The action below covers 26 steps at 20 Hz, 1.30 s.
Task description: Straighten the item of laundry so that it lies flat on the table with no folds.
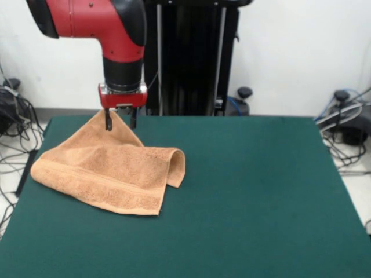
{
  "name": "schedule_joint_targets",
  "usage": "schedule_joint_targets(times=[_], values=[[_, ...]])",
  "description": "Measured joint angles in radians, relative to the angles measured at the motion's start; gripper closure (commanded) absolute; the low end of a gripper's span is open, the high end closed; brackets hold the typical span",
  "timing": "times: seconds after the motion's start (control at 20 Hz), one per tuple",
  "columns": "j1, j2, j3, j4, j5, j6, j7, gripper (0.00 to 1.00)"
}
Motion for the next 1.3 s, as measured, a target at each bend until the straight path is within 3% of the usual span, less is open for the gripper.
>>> schedule_joint_targets(times=[0.75, 1.3], values=[[0.006, 0.007, -0.057, -0.007, -0.016, 0.0, 0.0, 0.0], [0.052, 0.083, -0.146, -0.031, -0.074, -0.006, 0.0, 0.0]])
